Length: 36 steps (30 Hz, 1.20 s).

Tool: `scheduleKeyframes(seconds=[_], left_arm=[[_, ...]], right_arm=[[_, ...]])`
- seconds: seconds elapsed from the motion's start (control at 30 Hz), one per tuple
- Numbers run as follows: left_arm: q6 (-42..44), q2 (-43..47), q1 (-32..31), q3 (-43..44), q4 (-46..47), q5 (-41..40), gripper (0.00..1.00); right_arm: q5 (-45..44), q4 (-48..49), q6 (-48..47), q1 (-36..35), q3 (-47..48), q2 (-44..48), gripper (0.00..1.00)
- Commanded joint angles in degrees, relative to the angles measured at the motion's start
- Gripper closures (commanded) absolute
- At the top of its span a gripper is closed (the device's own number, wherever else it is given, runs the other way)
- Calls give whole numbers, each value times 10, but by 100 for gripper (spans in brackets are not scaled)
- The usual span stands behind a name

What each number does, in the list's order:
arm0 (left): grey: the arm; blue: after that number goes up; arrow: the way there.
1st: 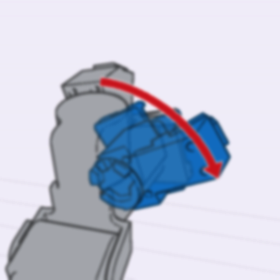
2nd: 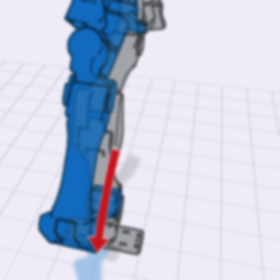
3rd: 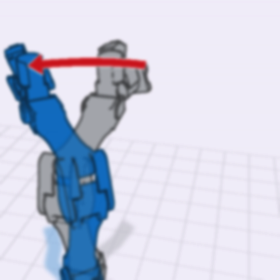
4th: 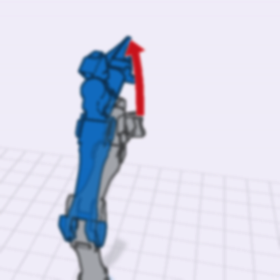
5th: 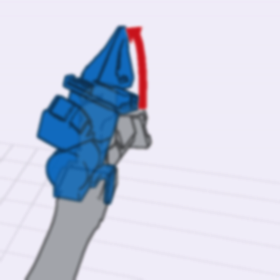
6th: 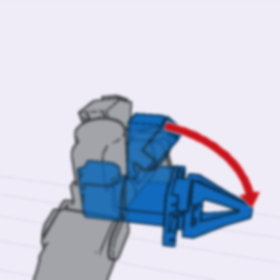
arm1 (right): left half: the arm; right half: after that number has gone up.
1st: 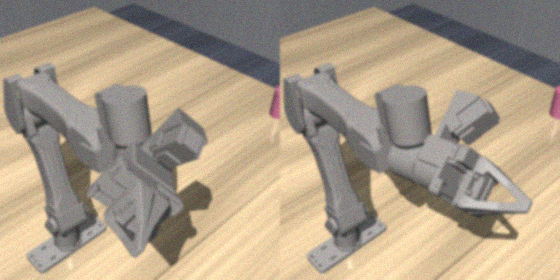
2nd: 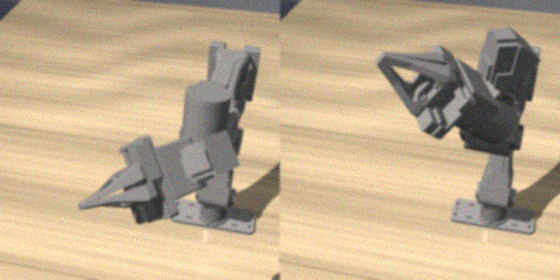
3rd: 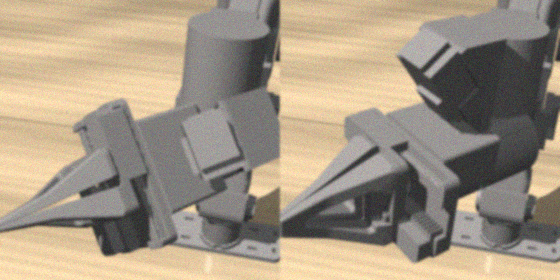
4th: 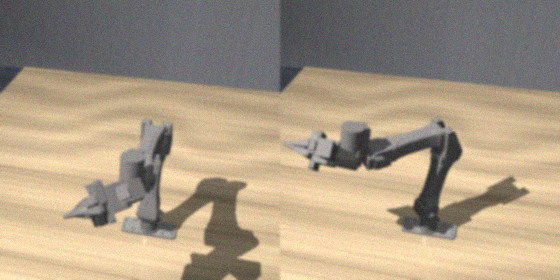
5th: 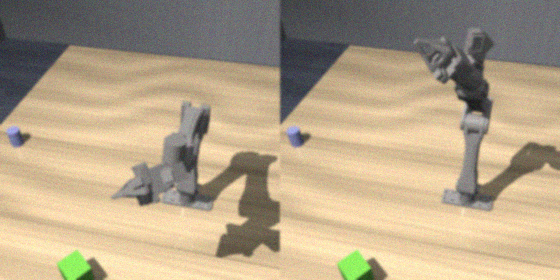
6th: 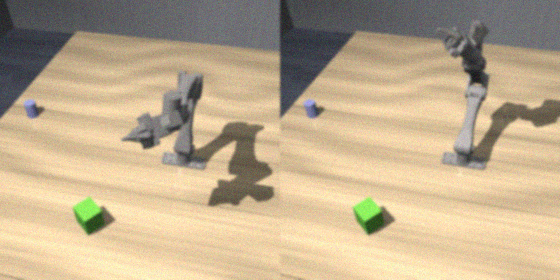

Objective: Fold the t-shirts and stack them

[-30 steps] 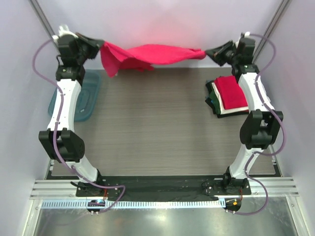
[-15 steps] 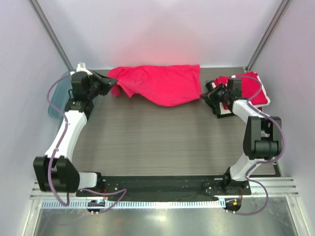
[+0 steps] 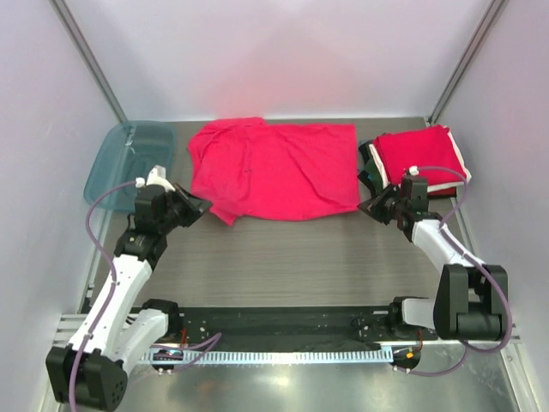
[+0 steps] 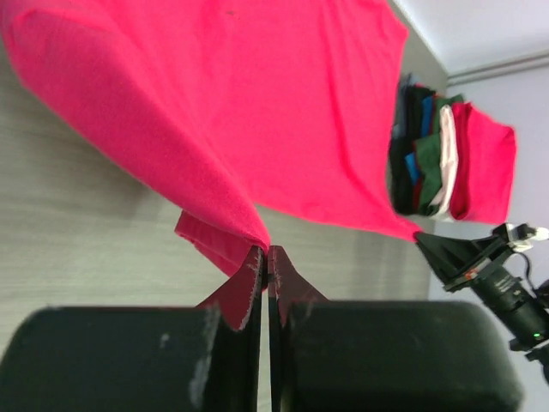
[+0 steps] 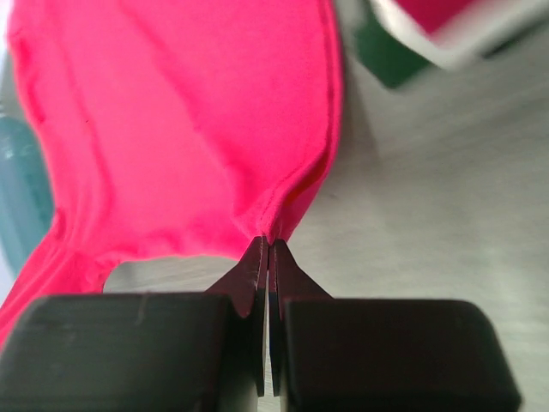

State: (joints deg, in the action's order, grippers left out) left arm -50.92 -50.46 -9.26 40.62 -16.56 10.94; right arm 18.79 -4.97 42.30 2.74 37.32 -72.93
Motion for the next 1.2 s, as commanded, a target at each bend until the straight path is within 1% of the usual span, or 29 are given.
scheduleKeyframes(seconds=[0.0,0.03,0.1,0.2,0.23,0.27,0.4,0.47,0.57,0.6,0.63,0.67,0.73,0.83,0.87,0.93,1.03,1.13,1.17], left_arm=[[28,38,0,-33,-35,8,100],[30,52,-1,-52,-40,13,100],[39,62,-1,-70,-58,15,100],[42,77,-1,-95,-97,-4,100],[39,78,-1,-99,-110,-24,100],[33,82,-2,-102,-117,-27,100],[-12,89,-12,-128,-120,-9,100],[-14,94,-22,-139,-124,-11,100],[-30,134,-30,-153,-148,-26,100],[-37,172,-31,-157,-160,-39,100],[-44,190,-37,-163,-169,-51,100],[-60,211,-42,-164,-179,-68,100],[-80,260,-59,-156,-220,-134,100],[-112,298,-69,-133,-276,-216,99],[-124,302,-70,-128,-295,-230,100],[-125,309,-70,-114,-305,-239,100],[-118,310,-71,-104,-306,-230,100],[-124,309,-71,-109,-307,-219,100],[-126,306,-72,-110,-308,-217,100]], right_arm=[[-74,-24,-21,1,-18,57,99],[-94,-31,-25,1,-24,65,99],[-103,-49,-29,1,-31,87,99],[-110,-82,-38,1,-47,112,99],[-110,-88,-39,1,-58,119,99],[-110,-91,-38,1,-66,125,99],[-97,-109,-44,1,-88,140,99],[-96,-123,-49,0,-94,146,99],[-110,-143,-57,0,-99,156,99],[-119,-149,-60,0,-100,159,99],[-123,-154,-62,1,-100,161,99],[-126,-162,-64,0,-99,166,99],[-151,-173,-62,0,-96,169,99],[-158,-186,-55,0,-95,168,99],[-159,-187,-54,0,-95,167,99],[-152,-188,-55,0,-97,157,99],[-151,-190,-53,-6,-95,147,99],[-182,-195,-45,-27,-87,131,99],[-208,-199,-39,-44,-83,125,99]])
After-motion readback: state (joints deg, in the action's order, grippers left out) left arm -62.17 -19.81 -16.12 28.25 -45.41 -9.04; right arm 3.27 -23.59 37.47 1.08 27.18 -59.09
